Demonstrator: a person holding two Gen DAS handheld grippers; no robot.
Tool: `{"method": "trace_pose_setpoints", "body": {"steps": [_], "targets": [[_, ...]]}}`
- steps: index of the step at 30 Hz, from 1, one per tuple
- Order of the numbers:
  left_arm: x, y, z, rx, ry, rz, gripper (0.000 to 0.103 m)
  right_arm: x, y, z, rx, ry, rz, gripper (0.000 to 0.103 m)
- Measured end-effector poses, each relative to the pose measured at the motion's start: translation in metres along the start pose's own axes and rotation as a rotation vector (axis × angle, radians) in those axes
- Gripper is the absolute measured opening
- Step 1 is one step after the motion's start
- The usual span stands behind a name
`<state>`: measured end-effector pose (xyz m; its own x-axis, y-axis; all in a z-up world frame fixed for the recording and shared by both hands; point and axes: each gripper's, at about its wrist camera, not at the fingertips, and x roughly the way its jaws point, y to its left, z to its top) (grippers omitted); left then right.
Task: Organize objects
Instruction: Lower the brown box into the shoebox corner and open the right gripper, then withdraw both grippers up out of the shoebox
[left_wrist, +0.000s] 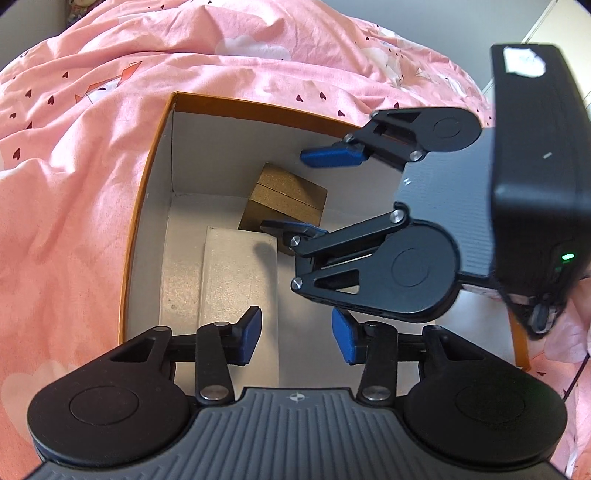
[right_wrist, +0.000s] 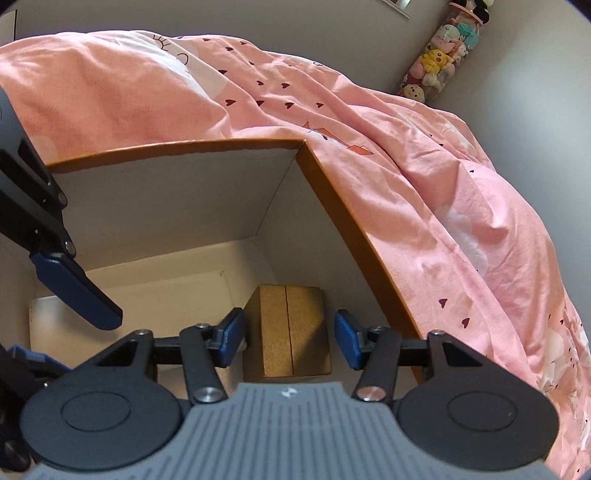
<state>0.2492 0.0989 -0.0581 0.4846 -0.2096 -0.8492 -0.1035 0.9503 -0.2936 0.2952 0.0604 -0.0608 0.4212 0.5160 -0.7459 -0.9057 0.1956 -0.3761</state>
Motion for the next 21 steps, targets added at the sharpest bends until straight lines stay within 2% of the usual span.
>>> {"method": "trace_pose_setpoints", "body": {"steps": [6, 9, 11, 13, 16, 18, 21], "targets": [[0.011, -0.011, 0.005, 0.099, 0.03, 0.076, 0.05, -0.014, -0.013, -0.01, 0.058, 0.007, 0.022, 0.061], [0.015, -0.022, 0.007, 0.165, 0.017, 0.125, 0.049, -0.02, -0.023, -0.021, 0.12, 0.036, 0.053, 0.05], [0.017, -0.03, 0.008, 0.214, 0.014, 0.141, 0.047, -0.021, -0.029, -0.028, 0.174, 0.058, 0.083, 0.049], [0.022, -0.041, 0.008, 0.281, 0.021, 0.165, 0.044, -0.021, -0.033, -0.035, 0.216, 0.072, 0.11, 0.035], [0.036, -0.055, 0.006, 0.379, 0.047, 0.211, 0.037, -0.019, -0.034, -0.04, 0.237, 0.09, 0.105, 0.022], [0.042, -0.062, 0.005, 0.421, 0.06, 0.206, 0.035, -0.016, -0.035, -0.042, 0.243, 0.09, 0.096, 0.018], [0.049, -0.063, 0.008, 0.408, 0.095, 0.153, 0.033, -0.011, -0.039, -0.043, 0.26, 0.089, 0.104, 0.017]]}}
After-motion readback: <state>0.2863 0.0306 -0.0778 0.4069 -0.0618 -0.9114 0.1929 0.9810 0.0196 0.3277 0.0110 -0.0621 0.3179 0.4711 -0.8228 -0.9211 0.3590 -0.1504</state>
